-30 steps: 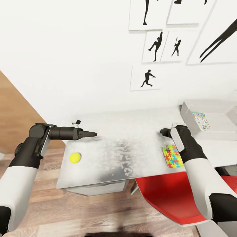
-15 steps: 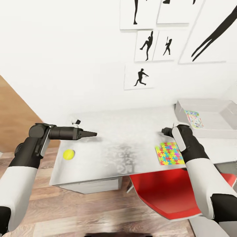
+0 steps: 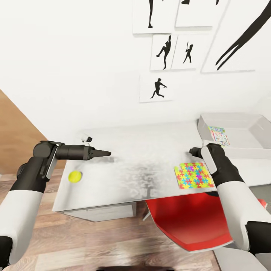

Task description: Put all the toys in the child's room - the three board games (two on the bed and one on the table), the two jigsaw puzzles on the table, and the tennis ball on the table - inside the toy box on the table in the child's room.

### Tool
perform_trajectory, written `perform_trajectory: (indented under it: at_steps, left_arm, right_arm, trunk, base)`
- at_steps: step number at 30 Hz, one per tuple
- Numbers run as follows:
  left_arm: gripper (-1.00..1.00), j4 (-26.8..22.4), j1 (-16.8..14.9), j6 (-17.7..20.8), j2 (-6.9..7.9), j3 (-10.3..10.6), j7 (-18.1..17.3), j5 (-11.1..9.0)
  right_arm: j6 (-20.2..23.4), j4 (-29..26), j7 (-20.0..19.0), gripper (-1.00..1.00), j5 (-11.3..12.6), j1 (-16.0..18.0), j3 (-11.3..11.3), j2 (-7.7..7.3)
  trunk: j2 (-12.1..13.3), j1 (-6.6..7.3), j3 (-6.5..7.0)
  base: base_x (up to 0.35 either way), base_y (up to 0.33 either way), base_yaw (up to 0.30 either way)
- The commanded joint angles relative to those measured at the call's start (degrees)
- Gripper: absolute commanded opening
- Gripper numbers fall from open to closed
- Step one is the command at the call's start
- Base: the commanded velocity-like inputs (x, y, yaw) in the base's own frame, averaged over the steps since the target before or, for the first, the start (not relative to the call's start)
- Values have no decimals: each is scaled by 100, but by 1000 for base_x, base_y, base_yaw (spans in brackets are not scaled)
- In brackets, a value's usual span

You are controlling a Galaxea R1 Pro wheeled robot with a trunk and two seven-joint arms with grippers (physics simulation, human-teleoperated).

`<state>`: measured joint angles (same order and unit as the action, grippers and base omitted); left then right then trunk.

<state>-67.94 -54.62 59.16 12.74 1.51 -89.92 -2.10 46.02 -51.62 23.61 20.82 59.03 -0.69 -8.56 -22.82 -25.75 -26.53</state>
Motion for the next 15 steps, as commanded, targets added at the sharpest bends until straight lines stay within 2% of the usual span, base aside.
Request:
perform_trajectory:
  at_steps: [1, 5, 9, 15]
  left_arm:
    - [100, 0, -5, 61, 6, 15, -8, -19]
    - [100, 0, -5, 61, 6, 16, -8, -19]
    - [100, 0, -5, 61, 8, 12, -8, -19]
    - [100, 0, -5, 61, 3, 16, -8, -14]
  right_arm:
    - [6, 44, 48, 100, 61, 4, 1, -10]
    - [-31, 343, 47, 100, 56, 4, -12, -45]
    - [-48, 480, 54, 100, 50, 4, -12, -141]
    - [-49, 527, 53, 100, 46, 4, 3, -189]
  trunk:
    - [-10, -3, -9]
    - [-10, -3, -9]
    - [-10, -3, -9]
    - [-10, -3, -9]
  base:
    - [0, -224, 0]
    - [0, -219, 0]
    - [0, -78, 0]
    - [0, -97, 0]
